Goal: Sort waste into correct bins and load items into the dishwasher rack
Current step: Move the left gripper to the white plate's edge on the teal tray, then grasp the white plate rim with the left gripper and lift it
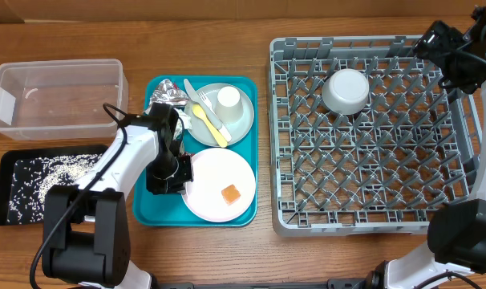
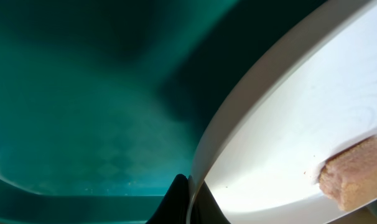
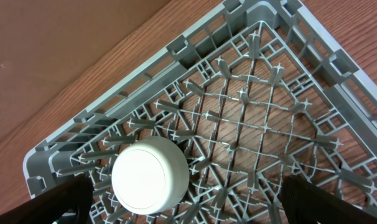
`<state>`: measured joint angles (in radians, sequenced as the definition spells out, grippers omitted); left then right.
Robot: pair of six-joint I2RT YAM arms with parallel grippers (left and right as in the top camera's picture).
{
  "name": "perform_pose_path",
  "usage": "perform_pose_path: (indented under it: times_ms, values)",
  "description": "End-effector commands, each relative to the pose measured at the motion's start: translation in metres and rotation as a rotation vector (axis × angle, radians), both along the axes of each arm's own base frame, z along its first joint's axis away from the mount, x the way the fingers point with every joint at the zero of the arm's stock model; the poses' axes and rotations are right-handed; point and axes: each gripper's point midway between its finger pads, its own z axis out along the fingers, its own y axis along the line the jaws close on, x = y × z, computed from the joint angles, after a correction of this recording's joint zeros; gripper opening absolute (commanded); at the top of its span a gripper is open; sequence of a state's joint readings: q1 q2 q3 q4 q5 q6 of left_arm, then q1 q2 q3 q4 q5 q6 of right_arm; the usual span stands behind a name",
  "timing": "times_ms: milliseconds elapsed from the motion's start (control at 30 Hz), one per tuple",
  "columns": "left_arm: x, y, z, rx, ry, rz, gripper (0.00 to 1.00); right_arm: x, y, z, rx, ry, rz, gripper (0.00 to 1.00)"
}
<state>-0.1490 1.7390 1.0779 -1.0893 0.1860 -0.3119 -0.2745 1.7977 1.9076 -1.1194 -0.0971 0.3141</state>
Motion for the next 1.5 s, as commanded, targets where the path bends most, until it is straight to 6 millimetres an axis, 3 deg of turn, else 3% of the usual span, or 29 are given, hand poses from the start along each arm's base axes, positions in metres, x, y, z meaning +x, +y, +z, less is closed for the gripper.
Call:
perform_pose_path:
  times_ms: [0, 300, 500, 633, 700, 833, 1033, 1067, 1133, 1333, 1467]
  values:
    - [0.011, -0.002, 0.011, -0.002, -0.009, 0.009, 0.04, -0.004, -0.001, 0.020, -0.019, -0.045, -0.011, 1.00]
    - [0.019, -0.018, 0.038, -0.084, -0.003, 0.022, 0.04, -0.004, -0.001, 0.019, -0.018, -0.045, -0.011, 1.00]
    - [0.025, -0.012, 0.040, -0.053, -0.025, 0.023, 0.04, -0.004, -0.001, 0.020, -0.019, -0.045, -0.011, 1.00]
    - [0.023, 0.008, 0.039, 0.022, -0.007, 0.082, 0.04, -0.004, -0.001, 0.019, -0.019, -0.045, -0.011, 1.00]
    - [0.023, 0.030, 0.038, 0.107, -0.003, 0.131, 0.04, -0.004, -0.001, 0.019, -0.019, -0.045, -0.011, 1.00]
    - [0.026, 0.054, 0.036, 0.185, -0.013, 0.183, 0.04, -0.004, -0.001, 0.019, -0.018, -0.045, -0.011, 1.00]
    - [0.033, 0.068, 0.035, 0.209, -0.041, 0.221, 0.04, -0.004, -0.001, 0.019, -0.019, -0.045, -0.011, 1.00]
    - [0.033, 0.068, 0.035, 0.209, -0.040, 0.221, 0.10, -0.004, -0.001, 0.020, -0.019, -0.045, -0.011, 1.00]
    - [0.031, 0.067, 0.035, 0.208, -0.032, 0.220, 0.33, -0.004, -0.001, 0.020, -0.019, -0.045, -0.011, 1.00]
    - [0.013, 0.061, 0.039, 0.182, 0.044, 0.217, 0.45, -0.004, -0.001, 0.020, -0.019, -0.045, -0.011, 1.00]
    - [0.001, 0.047, 0.043, 0.097, 0.100, 0.182, 0.44, -0.004, -0.001, 0.019, -0.018, -0.045, -0.011, 1.00]
